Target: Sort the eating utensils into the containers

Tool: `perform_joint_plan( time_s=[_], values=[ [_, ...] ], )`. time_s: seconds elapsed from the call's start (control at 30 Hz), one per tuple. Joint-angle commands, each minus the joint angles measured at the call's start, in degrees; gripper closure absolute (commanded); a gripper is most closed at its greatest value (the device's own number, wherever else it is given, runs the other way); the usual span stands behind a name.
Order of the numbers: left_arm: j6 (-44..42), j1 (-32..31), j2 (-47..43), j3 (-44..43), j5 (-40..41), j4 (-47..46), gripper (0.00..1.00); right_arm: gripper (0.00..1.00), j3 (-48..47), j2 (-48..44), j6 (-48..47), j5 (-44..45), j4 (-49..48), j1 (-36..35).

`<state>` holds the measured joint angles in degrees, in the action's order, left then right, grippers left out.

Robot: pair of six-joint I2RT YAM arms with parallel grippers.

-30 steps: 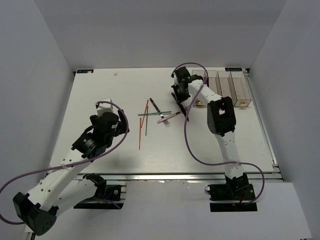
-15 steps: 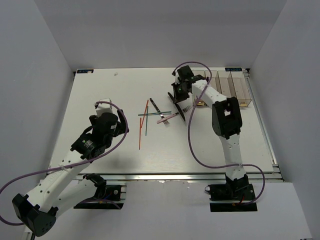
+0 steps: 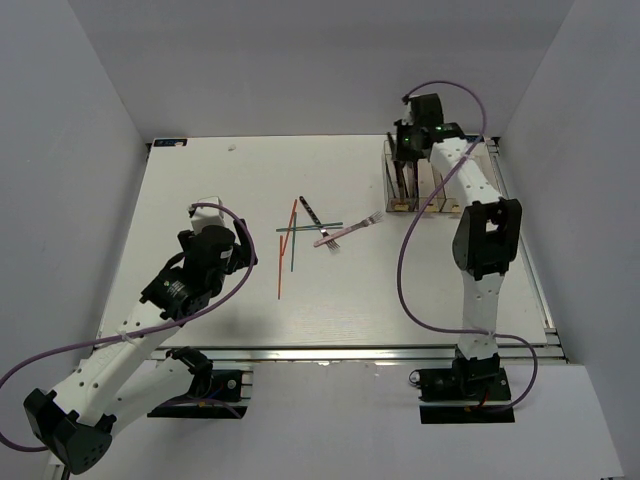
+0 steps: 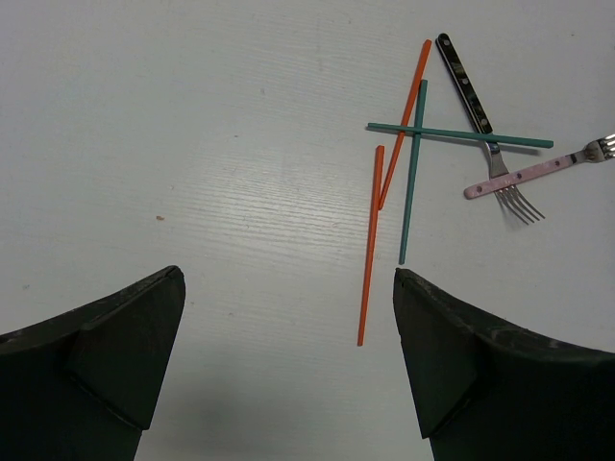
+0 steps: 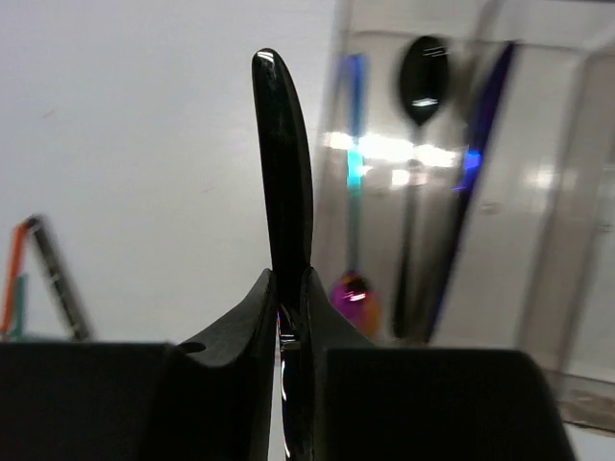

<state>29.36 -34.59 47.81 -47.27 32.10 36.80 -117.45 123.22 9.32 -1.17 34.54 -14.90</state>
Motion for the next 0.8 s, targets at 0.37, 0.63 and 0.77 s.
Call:
perform_joint_plan(
  time_s=[0.37, 0.63, 0.77],
  values=[
    [-0.3, 0.0, 0.4, -0.2, 0.1, -1.1, 0.02, 1.00, -10.0, 8.8, -2.1, 3.3, 0.9, 11.4],
    [-0.3, 0.0, 1.6, -0.3, 0.2, -0.9, 0.02, 0.87, -12.0, 10.6, -1.9, 1.7, 0.3, 11.6],
    [-0.3, 0.0, 1.7, -0.3, 0.2, -0.9, 0.02, 0.56, -13.6, 11.5, -1.1, 2.3, 0.5, 11.6]
  ],
)
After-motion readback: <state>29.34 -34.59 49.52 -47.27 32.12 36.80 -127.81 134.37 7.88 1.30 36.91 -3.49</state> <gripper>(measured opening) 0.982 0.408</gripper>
